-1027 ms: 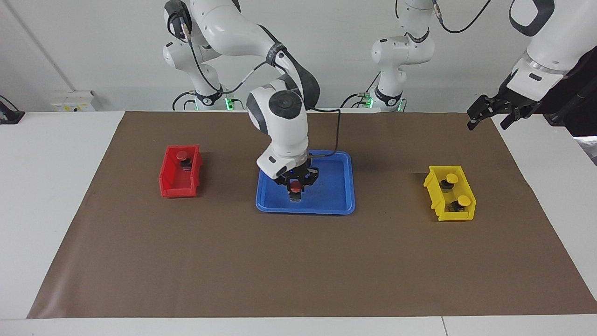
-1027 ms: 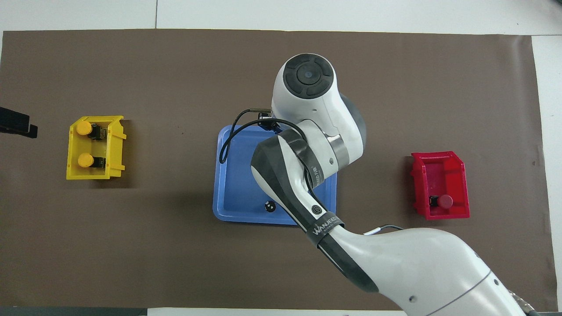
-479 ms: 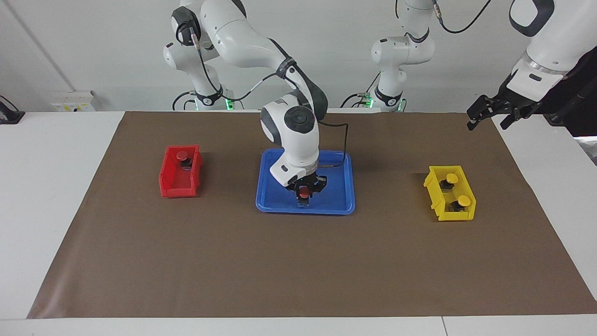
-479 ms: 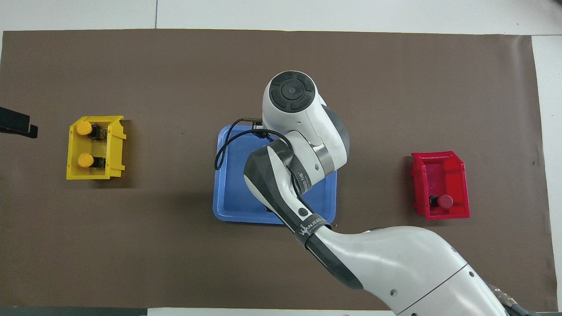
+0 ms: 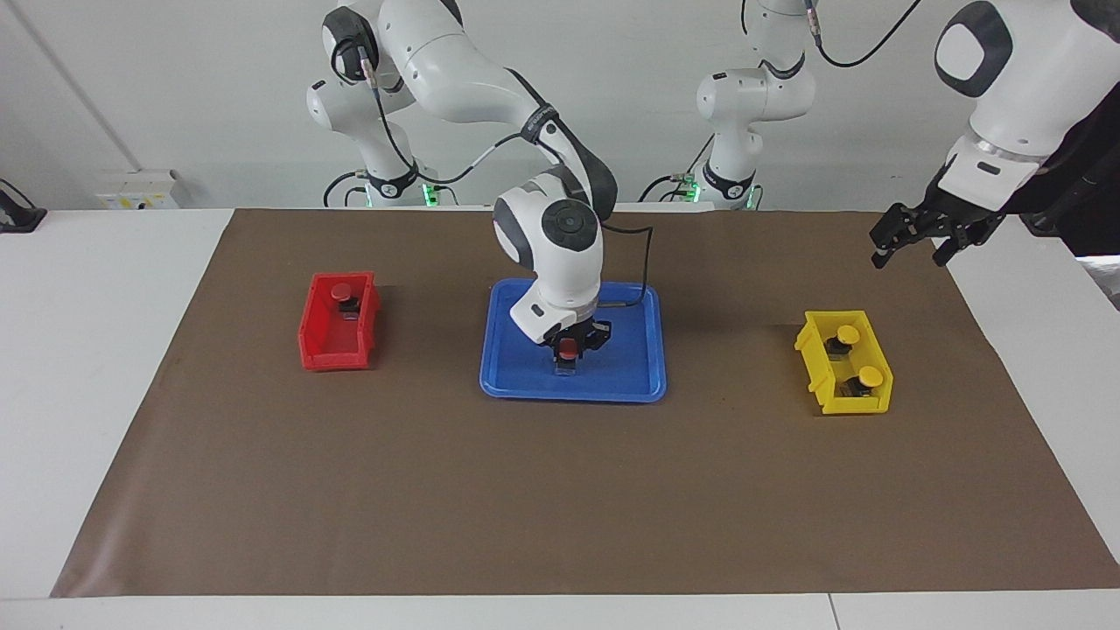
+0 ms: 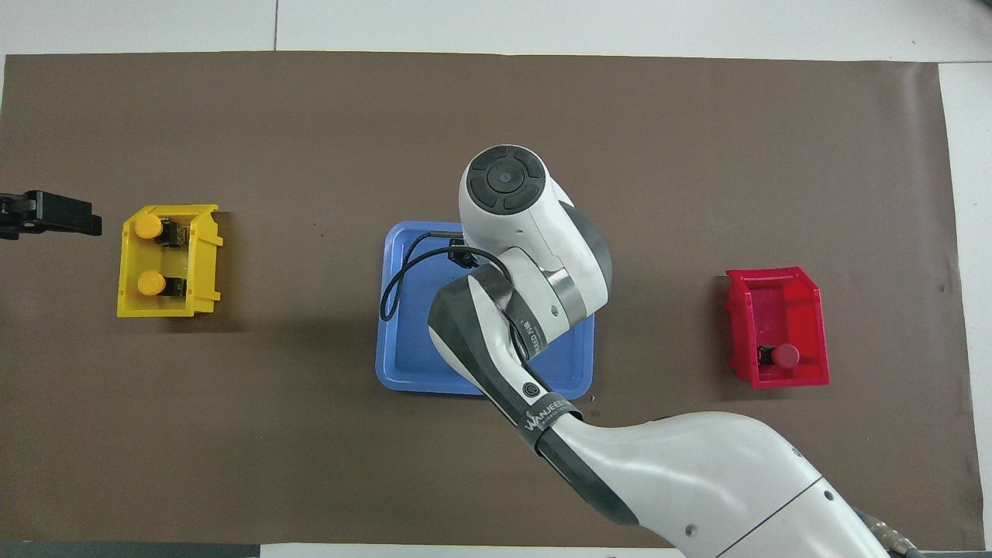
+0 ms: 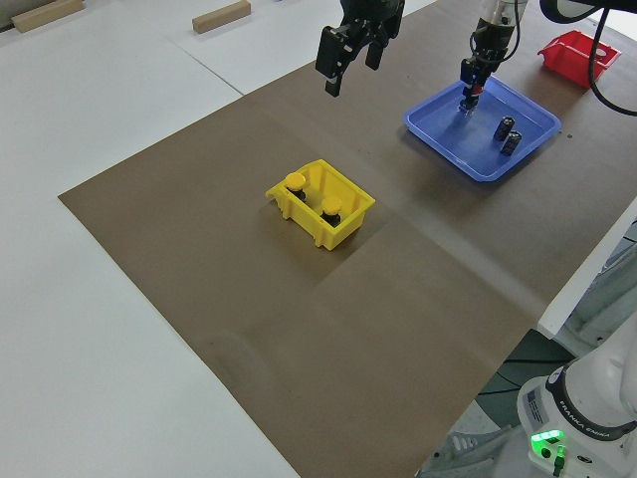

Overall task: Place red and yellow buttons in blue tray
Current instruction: 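Carry the red button into the tray while the left gripper reaches yellow, then return the right gripper to red while the left gripper grasps yellow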

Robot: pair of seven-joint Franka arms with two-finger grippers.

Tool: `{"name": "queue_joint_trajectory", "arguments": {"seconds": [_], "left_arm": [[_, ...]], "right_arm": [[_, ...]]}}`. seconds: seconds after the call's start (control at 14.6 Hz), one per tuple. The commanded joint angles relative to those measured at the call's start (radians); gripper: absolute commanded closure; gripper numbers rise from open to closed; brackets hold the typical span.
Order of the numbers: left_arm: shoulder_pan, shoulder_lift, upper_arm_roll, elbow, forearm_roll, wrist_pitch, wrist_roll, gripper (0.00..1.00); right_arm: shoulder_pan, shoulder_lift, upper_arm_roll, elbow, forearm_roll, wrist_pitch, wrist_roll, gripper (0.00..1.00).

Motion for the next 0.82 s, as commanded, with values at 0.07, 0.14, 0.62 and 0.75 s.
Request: {"name": "queue_joint_trajectory", "arguments": {"seconds": [0.07, 0.14, 0.62, 0.75], "left_arm": [[0.017, 0.042, -0.001, -0.105, 0.018, 0.17, 0.011, 0.12], [0.022, 0.089, -0.001, -0.102, 0.035, 0.222, 0.011, 0.17], [0.055, 0.269, -0.003, -0.13, 0.047, 0.48, 0.011, 0.35], [0.057, 0.275, -0.003, -0.154, 0.047, 0.529, 0.011, 0.35]], "right_arm": [[-0.001, -0.045, 0.0, -0.066, 0.007, 0.035, 0.016, 0.5], [-0.004, -0.042, 0.0, -0.057, 0.012, 0.035, 0.016, 0.35], [-0.16, -0.271, -0.014, -0.15, 0.004, -0.032, -0.133, 0.18], [-0.26, -0.431, -0.014, -0.329, 0.004, -0.039, -0.306, 0.18]]}}
